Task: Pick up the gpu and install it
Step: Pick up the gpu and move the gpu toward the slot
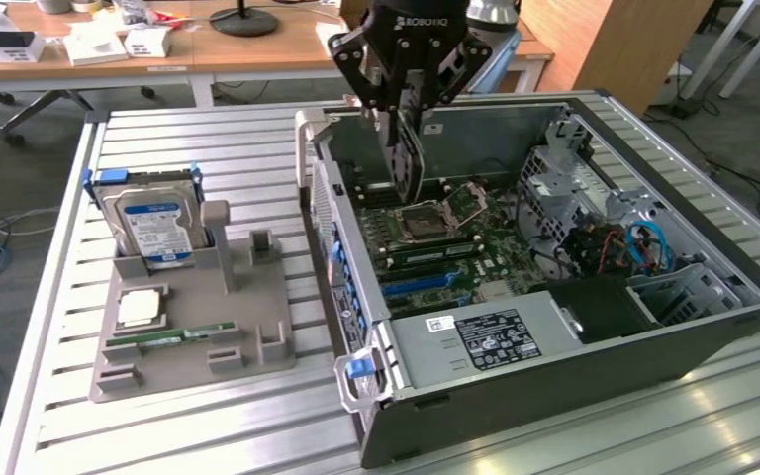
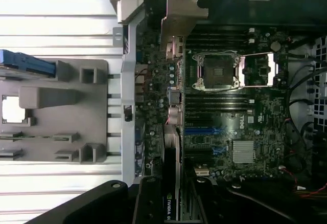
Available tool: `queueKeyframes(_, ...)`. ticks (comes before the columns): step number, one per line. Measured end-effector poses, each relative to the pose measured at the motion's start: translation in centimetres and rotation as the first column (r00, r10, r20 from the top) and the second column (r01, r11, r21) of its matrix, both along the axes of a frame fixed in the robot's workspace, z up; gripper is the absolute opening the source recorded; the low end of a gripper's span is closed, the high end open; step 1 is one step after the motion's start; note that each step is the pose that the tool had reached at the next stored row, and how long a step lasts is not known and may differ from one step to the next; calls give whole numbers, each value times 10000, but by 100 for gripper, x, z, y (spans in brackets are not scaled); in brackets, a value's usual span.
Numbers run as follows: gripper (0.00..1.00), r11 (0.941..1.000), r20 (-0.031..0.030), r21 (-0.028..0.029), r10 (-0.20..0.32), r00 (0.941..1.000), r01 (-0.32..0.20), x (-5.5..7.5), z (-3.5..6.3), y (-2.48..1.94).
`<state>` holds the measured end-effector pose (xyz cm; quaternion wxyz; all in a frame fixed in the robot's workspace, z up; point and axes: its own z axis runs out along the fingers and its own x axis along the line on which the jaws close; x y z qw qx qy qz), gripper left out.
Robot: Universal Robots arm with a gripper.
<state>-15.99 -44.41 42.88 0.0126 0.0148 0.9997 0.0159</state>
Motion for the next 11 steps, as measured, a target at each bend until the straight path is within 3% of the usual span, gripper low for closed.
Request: queueKeyframes(11, 26, 10000, -1, 0, 0, 10000, 0, 500, 0, 0)
